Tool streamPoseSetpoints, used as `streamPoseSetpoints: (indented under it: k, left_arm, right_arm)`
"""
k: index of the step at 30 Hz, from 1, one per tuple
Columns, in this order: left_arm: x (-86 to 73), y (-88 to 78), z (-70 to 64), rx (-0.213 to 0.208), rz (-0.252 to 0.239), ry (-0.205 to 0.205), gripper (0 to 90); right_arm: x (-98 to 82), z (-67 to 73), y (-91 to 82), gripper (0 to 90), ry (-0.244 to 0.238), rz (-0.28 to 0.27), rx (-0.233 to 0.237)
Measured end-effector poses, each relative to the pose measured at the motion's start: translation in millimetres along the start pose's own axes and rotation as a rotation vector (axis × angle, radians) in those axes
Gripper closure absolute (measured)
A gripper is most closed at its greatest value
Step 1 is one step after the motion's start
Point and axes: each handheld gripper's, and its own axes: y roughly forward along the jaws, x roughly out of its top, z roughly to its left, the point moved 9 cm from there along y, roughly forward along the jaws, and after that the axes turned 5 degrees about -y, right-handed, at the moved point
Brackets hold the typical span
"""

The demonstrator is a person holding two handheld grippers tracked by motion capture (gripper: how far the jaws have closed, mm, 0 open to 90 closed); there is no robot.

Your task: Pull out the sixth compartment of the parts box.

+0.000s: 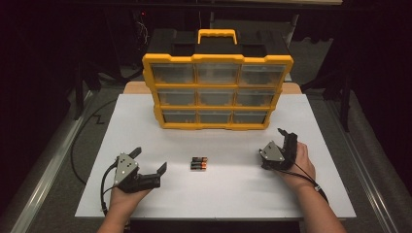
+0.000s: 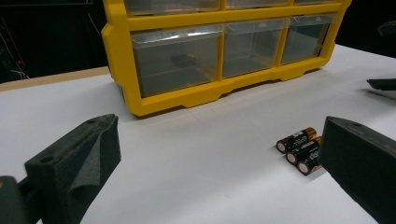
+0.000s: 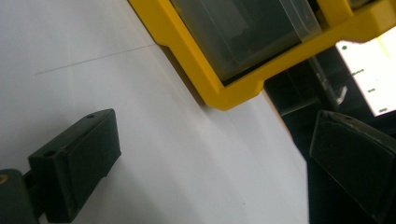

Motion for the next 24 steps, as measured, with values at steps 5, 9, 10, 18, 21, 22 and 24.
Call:
streamPoseSetpoints:
  k: [5,9,10,18,21,22,24]
  left_arm:
    - [0.4,-0.3,-0.4,-0.006,-0.003,0.002,0.5]
    - [0.8,-0.6,-0.4,-0.009,-0.005,0.003,0.5]
    - [0.8,-0.8,-0.5,-0.009,-0.005,0.001,0.5]
    - [1.0,-0.6,-1.2,-0.015,-0.007,0.001,0.5]
    - [0.8,-0.3,-1.8,-0.018,-0.006,0.003,0.6]
    - [0.8,-0.3,-1.8,-0.018,-0.006,0.003,0.6]
    - [0.9,-0.3,-2.3,-0.02,-0.007,0.003,0.6]
  right_arm:
    - [2.6,4.7,-0.8,3.3,-0.062,0.002,-0.001]
    - [5.6,5.7,-1.5,3.4,-0.111,-0.005,-0.022]
    - [6.1,5.8,-2.2,3.5,-0.127,-0.003,-0.033]
    - [15.1,7.9,-5.1,4.1,-0.295,-0.019,-0.099]
    - [17.6,9.0,-5.8,4.4,-0.326,-0.021,-0.109]
    - [18.1,9.8,-6.1,4.4,-0.327,-0.021,-0.114]
    - [20.1,9.4,-6.9,4.7,-0.361,-0.021,-0.124]
